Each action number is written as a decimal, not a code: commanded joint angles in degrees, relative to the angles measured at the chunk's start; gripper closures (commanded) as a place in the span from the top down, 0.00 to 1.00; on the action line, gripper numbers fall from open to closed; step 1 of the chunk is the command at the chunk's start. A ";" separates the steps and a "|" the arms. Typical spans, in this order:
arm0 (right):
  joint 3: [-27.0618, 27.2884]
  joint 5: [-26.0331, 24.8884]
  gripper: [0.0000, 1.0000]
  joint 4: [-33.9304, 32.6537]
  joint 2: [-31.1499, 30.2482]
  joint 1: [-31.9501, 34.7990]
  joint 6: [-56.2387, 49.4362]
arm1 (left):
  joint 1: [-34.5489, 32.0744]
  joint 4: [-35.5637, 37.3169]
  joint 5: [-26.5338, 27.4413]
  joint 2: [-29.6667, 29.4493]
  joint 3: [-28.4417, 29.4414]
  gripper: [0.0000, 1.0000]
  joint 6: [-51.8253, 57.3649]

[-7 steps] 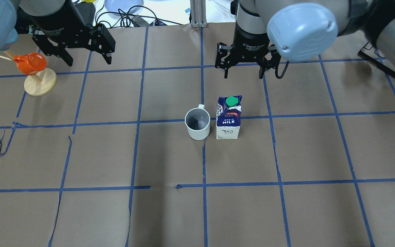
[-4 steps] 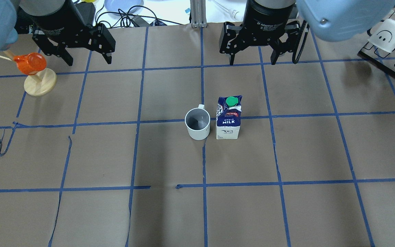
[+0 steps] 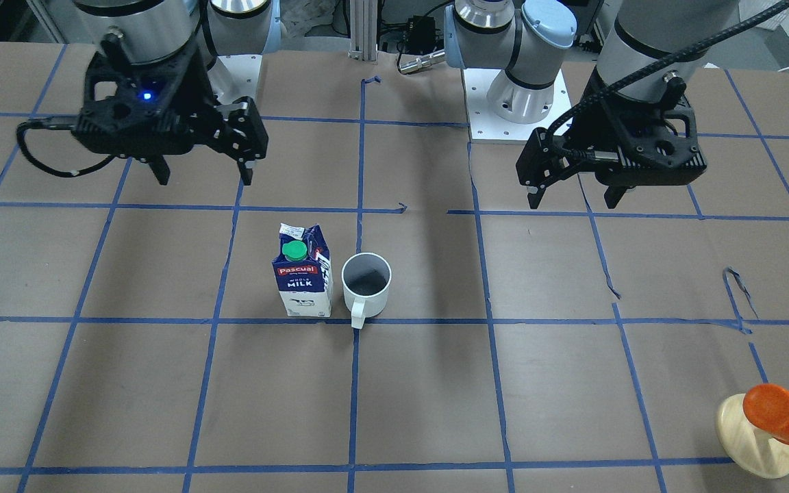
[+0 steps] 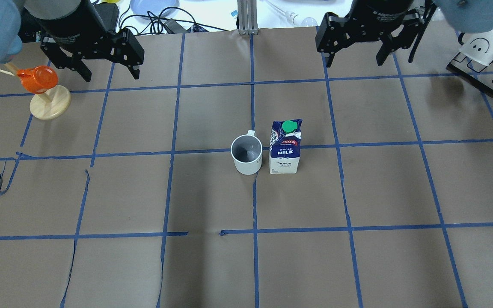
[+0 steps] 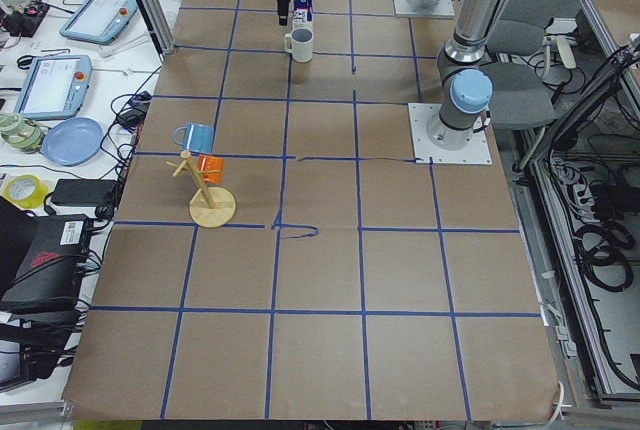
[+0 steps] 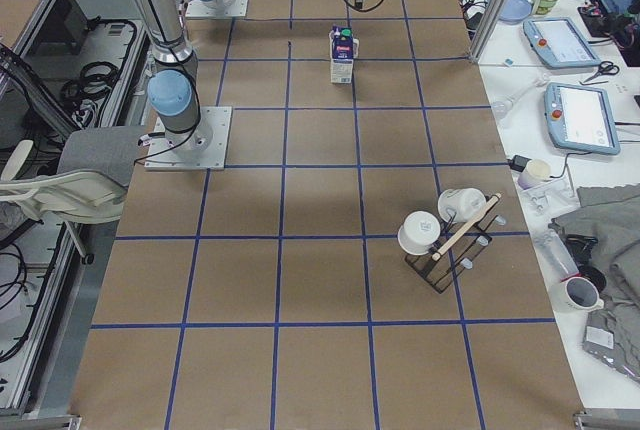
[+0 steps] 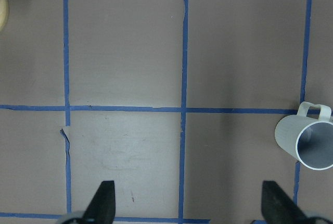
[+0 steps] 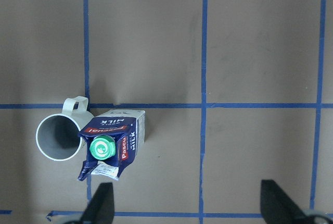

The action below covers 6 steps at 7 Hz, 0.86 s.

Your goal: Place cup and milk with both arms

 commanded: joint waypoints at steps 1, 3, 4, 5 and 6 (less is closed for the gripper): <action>0.16 0.08 1.00 -0.14 -0.16 -1.49 -2.30 | 0.02 0.02 0.07 0.00 0.06 1.00 0.00; 0.16 -0.19 1.00 0.12 -0.16 -1.49 -2.48 | -0.07 0.02 0.07 0.00 -0.03 1.00 0.00; 0.16 -0.27 1.00 0.04 -0.16 -1.58 -3.00 | -0.07 0.02 0.07 0.00 -0.03 1.00 0.00; 0.16 -0.27 1.00 0.04 -0.16 -1.58 -3.01 | -0.07 0.02 0.07 0.00 -0.03 1.00 0.00; 0.16 -0.27 1.00 0.04 -0.16 -1.58 -3.01 | -0.07 0.02 0.07 0.00 -0.03 1.00 0.00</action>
